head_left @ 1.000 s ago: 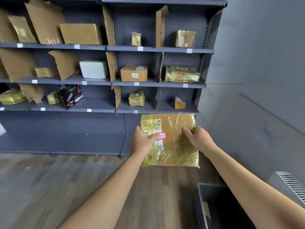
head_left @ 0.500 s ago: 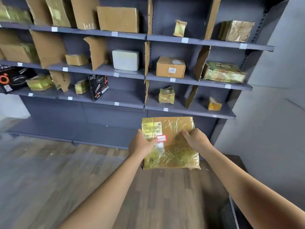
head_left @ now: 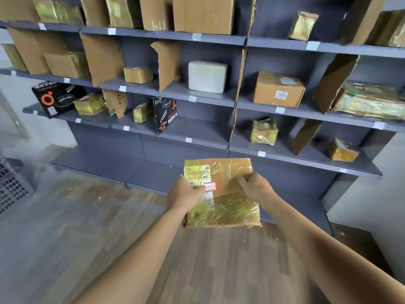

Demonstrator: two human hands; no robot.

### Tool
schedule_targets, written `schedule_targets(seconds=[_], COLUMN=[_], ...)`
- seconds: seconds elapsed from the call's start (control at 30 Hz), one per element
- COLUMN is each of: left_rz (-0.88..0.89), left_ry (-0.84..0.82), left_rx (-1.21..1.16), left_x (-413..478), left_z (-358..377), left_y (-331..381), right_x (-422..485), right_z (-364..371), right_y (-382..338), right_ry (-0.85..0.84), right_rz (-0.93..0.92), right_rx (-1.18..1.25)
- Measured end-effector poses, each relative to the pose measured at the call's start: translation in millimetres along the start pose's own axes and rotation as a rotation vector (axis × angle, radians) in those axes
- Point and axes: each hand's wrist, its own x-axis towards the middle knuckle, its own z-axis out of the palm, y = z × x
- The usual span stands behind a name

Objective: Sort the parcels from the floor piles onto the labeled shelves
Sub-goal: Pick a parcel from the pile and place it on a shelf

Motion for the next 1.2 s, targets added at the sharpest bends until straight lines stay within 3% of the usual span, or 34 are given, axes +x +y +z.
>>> schedule_targets(seconds=[0.23, 0.67, 0.8, 1.2], left_rz=[-0.024, -0.046, -0.029, 0.159], left_ry=[0.0, 0.079, -0.006, -0.309], left_rx=[0.063, -0.233, -0.305, -0.186], left_x=[118, 286, 347, 548], left_z=[-32, -45, -45, -41], left_y=[5, -6, -14, -28], right_x=[106, 240, 283, 429], right_z=[38, 82, 103, 170], right_y=[-61, -144, -164, -202], right_ry=[-0.072, -0.034, 0.008, 0.227], right_rz=[-0.028, -0.022, 0.031, 0.314], right_rx=[0.021, -0.044, 0.009, 0.229])
